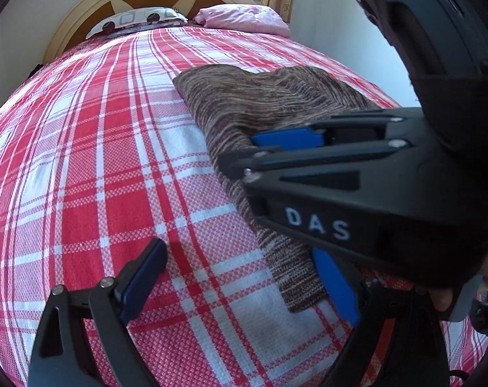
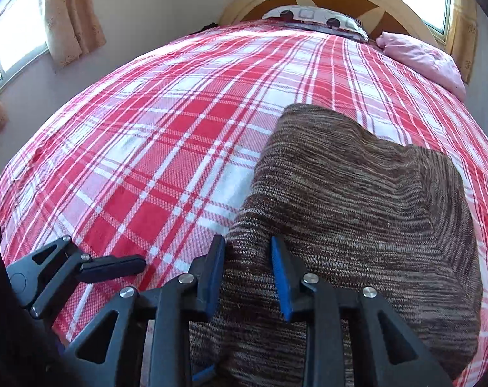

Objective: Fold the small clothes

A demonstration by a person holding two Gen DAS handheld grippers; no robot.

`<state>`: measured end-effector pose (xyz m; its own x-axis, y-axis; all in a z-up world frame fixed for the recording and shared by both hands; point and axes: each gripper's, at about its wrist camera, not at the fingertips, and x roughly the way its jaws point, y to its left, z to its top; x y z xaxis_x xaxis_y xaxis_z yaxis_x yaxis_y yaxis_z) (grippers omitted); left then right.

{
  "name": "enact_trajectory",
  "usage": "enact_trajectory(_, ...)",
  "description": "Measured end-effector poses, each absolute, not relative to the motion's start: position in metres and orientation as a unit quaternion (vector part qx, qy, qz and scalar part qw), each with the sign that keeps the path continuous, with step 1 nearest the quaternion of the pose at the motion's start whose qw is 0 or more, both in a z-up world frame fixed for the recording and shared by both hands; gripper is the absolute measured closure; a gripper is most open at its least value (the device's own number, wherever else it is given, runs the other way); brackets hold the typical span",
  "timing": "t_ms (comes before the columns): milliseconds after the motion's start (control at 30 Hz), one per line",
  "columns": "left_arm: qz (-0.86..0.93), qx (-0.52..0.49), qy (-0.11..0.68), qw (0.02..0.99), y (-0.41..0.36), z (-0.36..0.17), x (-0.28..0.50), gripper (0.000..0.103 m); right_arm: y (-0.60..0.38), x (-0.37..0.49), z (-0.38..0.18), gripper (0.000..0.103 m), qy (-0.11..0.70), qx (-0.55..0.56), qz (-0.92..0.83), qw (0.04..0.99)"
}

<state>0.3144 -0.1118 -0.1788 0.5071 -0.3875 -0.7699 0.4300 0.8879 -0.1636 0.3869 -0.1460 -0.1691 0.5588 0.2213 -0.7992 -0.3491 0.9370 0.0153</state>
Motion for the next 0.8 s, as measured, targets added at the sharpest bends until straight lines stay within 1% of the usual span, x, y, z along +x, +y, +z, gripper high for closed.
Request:
enact_trajectory(200,-0.235,0.027,0.437,0.867,-0.114,-0.179,0.313,0.007,-0.149,0.379,-0.166,0.073,0.424,-0.079,0.184,0.883)
enact_trajectory(300,-0.235,0.028,0.437,0.868,-0.115,-0.179,0.313,0.007,-0.164,0.372,-0.154,0.072,0.418,-0.059,0.197,0.885)
enact_trajectory(367,-0.238,0.025,0.439,0.866,-0.114,-0.179,0.315,0.006,-0.181,0.367,-0.143,0.058,0.401,-0.062,0.183,0.895)
enact_trajectory(400,-0.241,0.023,0.439,0.865,-0.112,-0.179,0.316,0.005,-0.192,0.364,-0.136,0.047,0.391,-0.064,0.171,0.902)
enact_trajectory(433,-0.241,0.02,0.439,0.865,-0.111,-0.179,0.316,0.005,-0.204,0.363,-0.13,0.046,0.385,-0.064,0.162,0.906)
enact_trajectory(600,-0.217,0.009,0.428,0.877,-0.104,-0.171,0.317,0.005,-0.276,0.371,-0.115,0.046,0.387,-0.008,0.111,0.915)
enact_trajectory(733,-0.228,-0.048,0.416,0.879,-0.092,-0.16,0.321,0.005,-0.335,0.382,-0.117,0.046,0.393,0.076,0.08,0.913)
enact_trajectory(800,-0.239,-0.069,0.426,0.87,-0.092,-0.16,0.33,0.005,-0.353,0.389,-0.123,0.046,0.401,0.113,0.084,0.905)
